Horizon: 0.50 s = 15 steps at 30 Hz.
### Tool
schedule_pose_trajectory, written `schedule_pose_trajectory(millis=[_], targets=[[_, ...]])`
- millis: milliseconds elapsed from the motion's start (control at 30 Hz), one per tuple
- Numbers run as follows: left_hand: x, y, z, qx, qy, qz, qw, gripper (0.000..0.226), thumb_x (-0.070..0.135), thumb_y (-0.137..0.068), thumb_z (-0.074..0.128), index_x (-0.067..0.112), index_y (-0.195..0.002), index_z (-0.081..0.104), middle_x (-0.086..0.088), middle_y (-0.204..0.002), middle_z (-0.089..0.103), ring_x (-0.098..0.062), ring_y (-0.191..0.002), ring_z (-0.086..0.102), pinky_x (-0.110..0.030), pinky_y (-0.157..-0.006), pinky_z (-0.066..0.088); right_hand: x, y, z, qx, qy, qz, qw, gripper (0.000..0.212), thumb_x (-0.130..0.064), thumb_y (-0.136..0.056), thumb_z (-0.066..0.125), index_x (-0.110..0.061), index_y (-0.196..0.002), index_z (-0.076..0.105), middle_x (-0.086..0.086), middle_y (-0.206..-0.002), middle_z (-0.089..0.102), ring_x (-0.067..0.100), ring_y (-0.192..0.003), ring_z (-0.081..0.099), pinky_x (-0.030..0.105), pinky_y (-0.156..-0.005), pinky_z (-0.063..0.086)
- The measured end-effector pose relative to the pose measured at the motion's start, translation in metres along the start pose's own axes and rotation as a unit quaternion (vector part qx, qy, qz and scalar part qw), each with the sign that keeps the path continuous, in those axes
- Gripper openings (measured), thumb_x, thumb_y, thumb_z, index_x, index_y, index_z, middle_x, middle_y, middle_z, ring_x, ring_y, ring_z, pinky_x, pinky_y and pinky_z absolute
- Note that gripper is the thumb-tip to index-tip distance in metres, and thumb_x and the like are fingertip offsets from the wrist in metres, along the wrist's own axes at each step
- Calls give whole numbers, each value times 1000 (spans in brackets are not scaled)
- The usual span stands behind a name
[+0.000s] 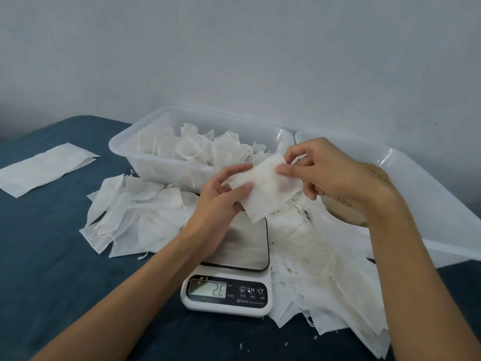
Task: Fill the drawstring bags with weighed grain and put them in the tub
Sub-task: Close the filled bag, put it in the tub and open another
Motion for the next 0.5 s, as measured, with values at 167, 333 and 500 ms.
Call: schedule_pose_trajectory(millis=[167,333,500], targets=[[-6,1,2,10,-33,-2,999,44,4,-100,65,20,-140,51,-16,-107,78,-28,-96,74,-38,-84,63,0,-1,-8,46,-22,1,999,20,-32,-97,67,-13,-89,67,-3,-45,55,10,-31,47,17,-38,33],[-3,-1,-1,22,-22,10,999,35,-4,-98,64,17,-125,55,-12,-88,75,-31,-79,61,-29,-71,60,-6,4,4,-71,0,-32,997,34,-33,-93,71,-1,-82,67,8,-72,62,18,-54,67,21,-46,42],[1,-1,-5,44,-38,31,998,31,-5,-99,63,18,-114,50,-13,-90,71,-23,-73,59,-26,-67,56,3,0,-7,25,1,-2,1000,15,-27,-98,67,-13,-92,67,3,-53,68,11,-36,56,14,-39,37]])
Point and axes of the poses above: each hand's wrist, its own y-axis away from the middle knuckle, its own z-axis out of the palm, x = y × z, the point moved 5 cm from there along -y, towards the middle knuckle
